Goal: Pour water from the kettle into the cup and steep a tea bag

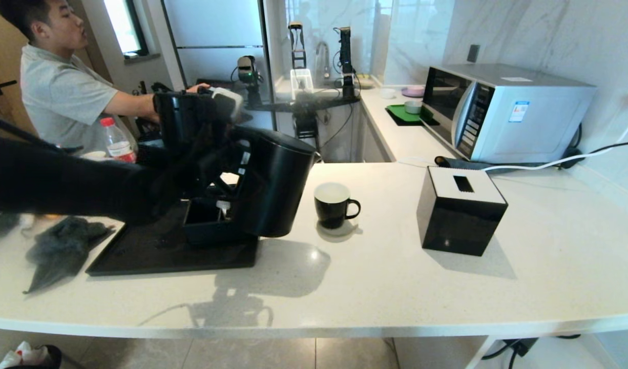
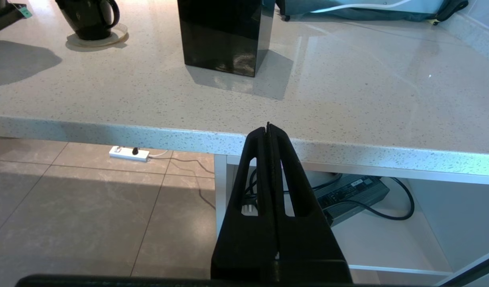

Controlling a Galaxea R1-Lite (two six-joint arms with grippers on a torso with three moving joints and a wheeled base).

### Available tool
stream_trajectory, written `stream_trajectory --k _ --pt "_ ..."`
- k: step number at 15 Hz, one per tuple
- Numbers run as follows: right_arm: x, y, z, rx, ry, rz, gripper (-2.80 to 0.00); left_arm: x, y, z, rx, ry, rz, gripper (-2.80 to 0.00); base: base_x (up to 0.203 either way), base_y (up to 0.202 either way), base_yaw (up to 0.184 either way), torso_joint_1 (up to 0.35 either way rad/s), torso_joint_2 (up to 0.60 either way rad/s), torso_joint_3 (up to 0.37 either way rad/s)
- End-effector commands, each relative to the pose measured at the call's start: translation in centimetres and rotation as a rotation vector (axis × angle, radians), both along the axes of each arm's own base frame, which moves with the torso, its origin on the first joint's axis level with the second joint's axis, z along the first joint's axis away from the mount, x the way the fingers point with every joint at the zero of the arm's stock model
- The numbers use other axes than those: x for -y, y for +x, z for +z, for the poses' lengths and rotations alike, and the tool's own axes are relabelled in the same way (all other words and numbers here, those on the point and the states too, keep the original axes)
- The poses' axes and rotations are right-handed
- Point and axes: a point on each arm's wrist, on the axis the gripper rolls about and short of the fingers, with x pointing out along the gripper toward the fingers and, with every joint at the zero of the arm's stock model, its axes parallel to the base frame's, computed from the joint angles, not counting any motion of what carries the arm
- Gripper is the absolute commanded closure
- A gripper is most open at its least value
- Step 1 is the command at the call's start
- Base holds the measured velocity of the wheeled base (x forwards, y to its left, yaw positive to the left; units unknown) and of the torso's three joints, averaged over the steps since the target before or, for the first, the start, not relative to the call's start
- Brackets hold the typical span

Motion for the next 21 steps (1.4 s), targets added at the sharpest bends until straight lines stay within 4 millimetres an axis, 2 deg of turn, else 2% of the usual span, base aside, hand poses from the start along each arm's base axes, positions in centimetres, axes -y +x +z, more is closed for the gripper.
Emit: stream_trajectory --k 1,10,21 --pt "0.0 0.0 0.0 -0.001 -0.001 0.001 0.0 0.6 0.3 -0.3 -0.027 0.014 0.002 0.0 0.0 0.0 0.0 0.0 0.0 0.0" --pt "0.0 0.0 0.0 -0.001 -0.001 0.001 0.0 1.8 0.9 0.0 -0.073 0.073 0.014 0.0 0.0 0.0 0.0 0.0 0.0 0.0" --pt "0.0 0.0 0.0 -0.001 -0.001 0.001 0.0 1.7 1.3 -0.2 -0.152 0.158 0.017 0.0 0.0 0.0 0.0 0.0 0.0 0.0"
